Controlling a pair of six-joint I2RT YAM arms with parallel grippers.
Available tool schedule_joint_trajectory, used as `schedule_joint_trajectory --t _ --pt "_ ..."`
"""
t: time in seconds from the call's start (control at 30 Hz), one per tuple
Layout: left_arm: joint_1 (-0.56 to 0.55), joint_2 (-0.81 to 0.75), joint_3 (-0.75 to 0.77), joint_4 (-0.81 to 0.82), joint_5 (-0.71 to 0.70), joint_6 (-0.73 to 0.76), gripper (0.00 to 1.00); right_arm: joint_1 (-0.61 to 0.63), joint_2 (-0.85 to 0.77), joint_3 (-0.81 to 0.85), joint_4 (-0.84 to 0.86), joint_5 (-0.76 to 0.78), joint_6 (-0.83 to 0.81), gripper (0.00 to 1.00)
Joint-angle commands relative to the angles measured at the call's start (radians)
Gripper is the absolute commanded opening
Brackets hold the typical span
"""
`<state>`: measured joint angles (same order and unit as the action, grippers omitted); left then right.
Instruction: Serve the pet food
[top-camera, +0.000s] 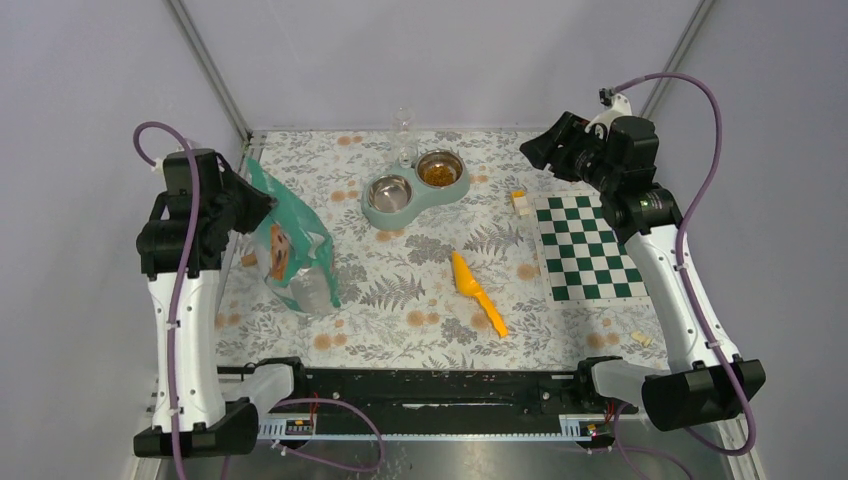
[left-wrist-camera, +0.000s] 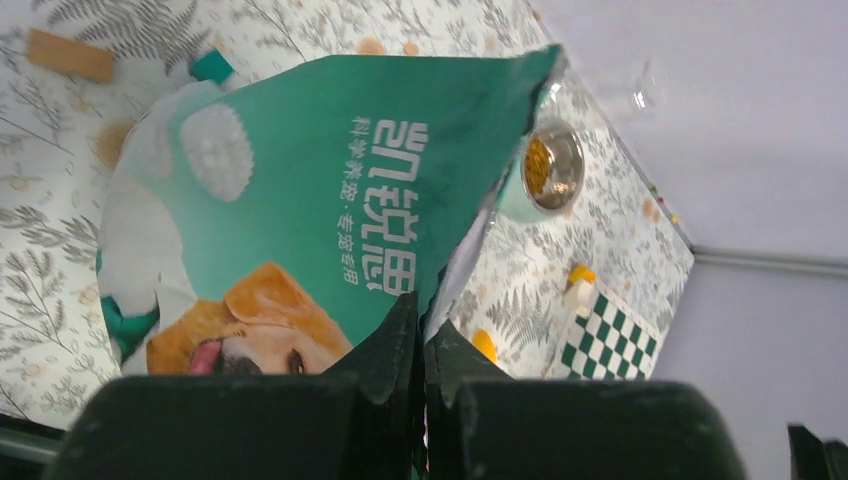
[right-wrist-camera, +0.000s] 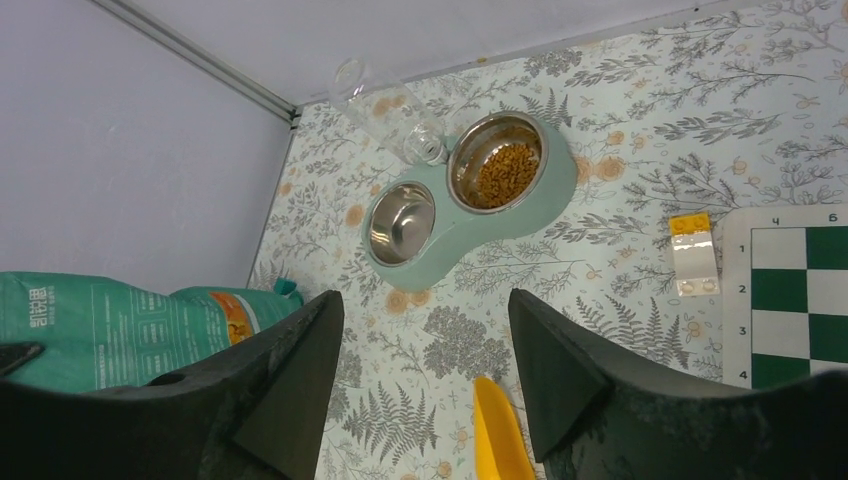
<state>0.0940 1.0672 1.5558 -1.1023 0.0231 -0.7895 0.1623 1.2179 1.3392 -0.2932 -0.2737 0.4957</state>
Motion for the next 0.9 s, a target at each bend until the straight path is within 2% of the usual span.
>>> schedule_joint_trajectory --t 0.0,0.2,0.4,0.87 --pt "-0.063 -0.095 0.057 0.170 0.033 -0.124 0.00 0.028 0.003 0.010 0.048 0.003 0.013 0.69" --pt "-0.116 -0.116 0.075 0.195 0.081 -0.166 0.00 0.050 -0.006 -0.008 0.047 0.023 0.021 0.68" --pt "-0.169 -0.073 0.100 0.258 0.158 -0.197 0.00 0.060 -0.020 -0.025 0.039 0.029 0.043 0.67" --pt "-0.411 0.077 0.262 0.275 0.078 -0.257 0.00 0.077 -0.062 -0.083 -0.004 0.070 0.042 0.65"
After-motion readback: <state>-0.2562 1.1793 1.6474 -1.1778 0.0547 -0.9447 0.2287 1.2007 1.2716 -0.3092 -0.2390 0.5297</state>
